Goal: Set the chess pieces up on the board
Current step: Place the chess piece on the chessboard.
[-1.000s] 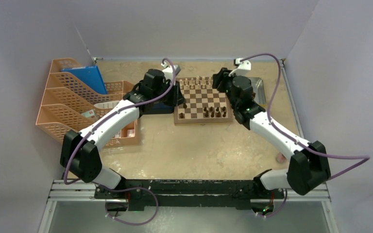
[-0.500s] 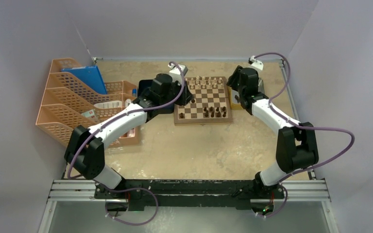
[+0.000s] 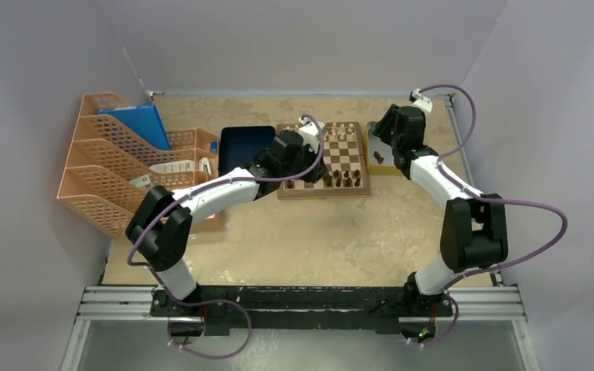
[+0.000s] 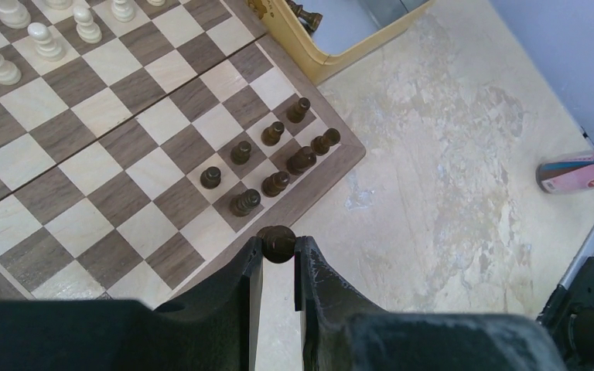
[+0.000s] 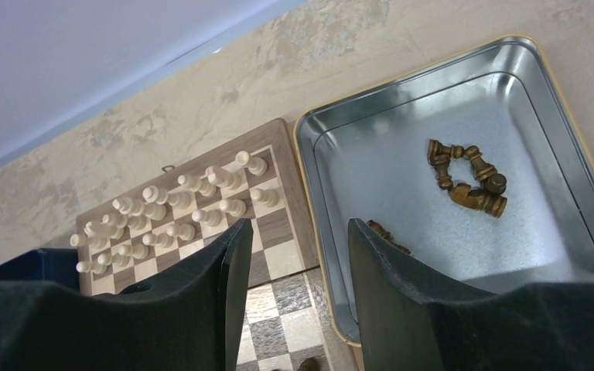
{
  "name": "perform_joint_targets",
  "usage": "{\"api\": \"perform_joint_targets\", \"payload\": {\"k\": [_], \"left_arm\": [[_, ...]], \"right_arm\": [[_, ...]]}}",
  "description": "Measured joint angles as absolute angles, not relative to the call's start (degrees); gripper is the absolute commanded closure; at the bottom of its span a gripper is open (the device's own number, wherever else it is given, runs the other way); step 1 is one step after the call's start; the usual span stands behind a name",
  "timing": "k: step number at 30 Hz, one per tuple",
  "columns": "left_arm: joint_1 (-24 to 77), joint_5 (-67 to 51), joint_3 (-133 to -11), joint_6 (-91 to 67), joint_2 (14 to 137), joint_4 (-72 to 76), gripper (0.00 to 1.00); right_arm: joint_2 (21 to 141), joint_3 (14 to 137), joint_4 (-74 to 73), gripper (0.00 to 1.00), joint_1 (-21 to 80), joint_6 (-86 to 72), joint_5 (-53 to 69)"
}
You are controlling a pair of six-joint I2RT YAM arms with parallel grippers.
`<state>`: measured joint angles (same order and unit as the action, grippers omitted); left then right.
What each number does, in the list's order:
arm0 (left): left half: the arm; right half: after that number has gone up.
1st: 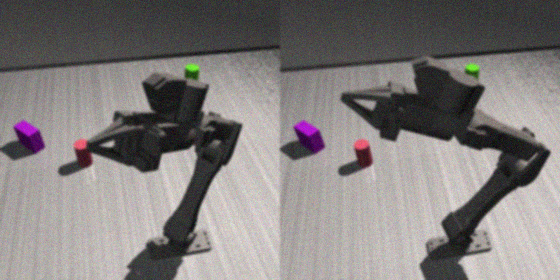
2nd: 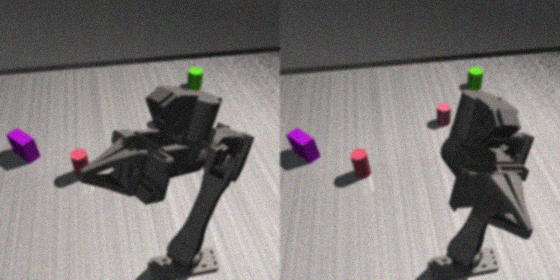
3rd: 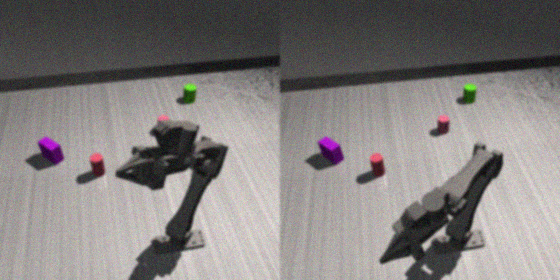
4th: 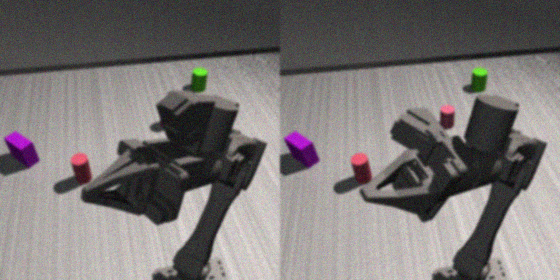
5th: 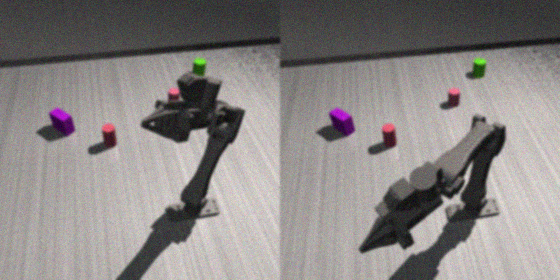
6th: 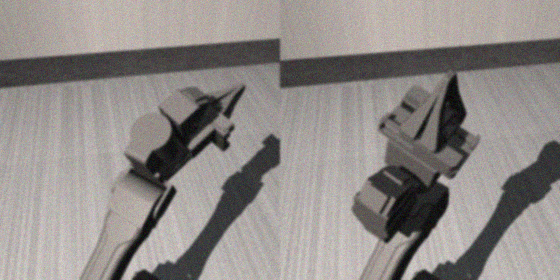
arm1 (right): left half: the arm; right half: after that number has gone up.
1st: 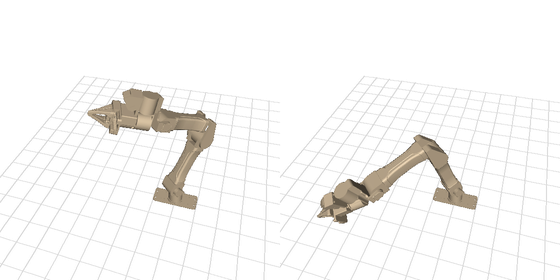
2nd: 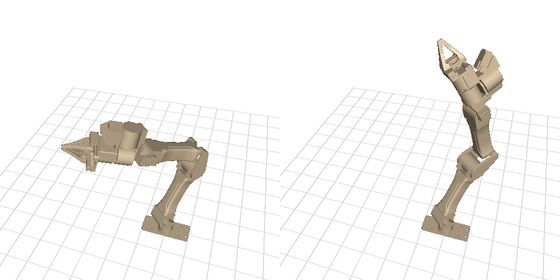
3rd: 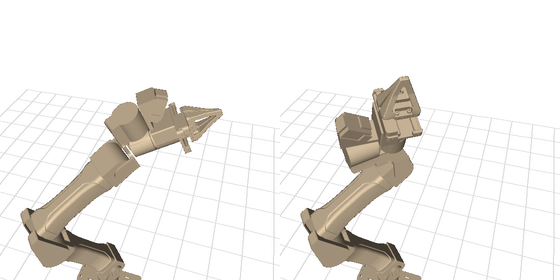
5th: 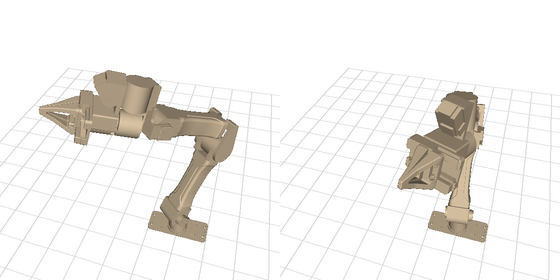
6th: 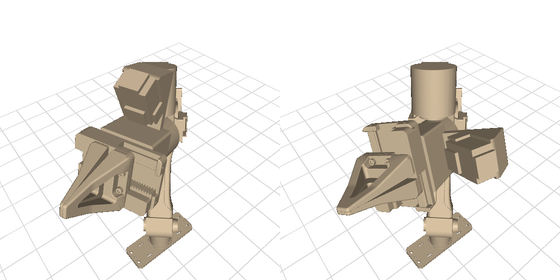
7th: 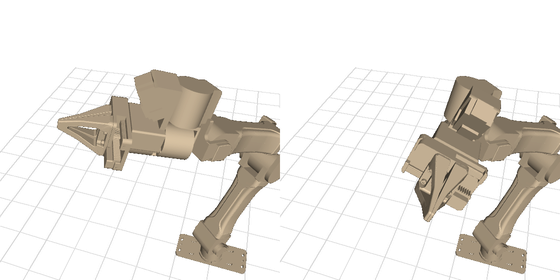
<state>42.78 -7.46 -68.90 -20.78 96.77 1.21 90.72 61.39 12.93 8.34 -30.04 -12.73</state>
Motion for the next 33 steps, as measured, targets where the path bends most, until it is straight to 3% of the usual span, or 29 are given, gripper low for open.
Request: {"api": "perform_joint_targets", "payload": {"k": [33], "left_arm": [[43.64,0.71,-63.83,-13.87,103.39,11.57,0.93]], "right_arm": [[84.09,59.66,14.48,0.47,8.34,-28.99,-10.92]]}}
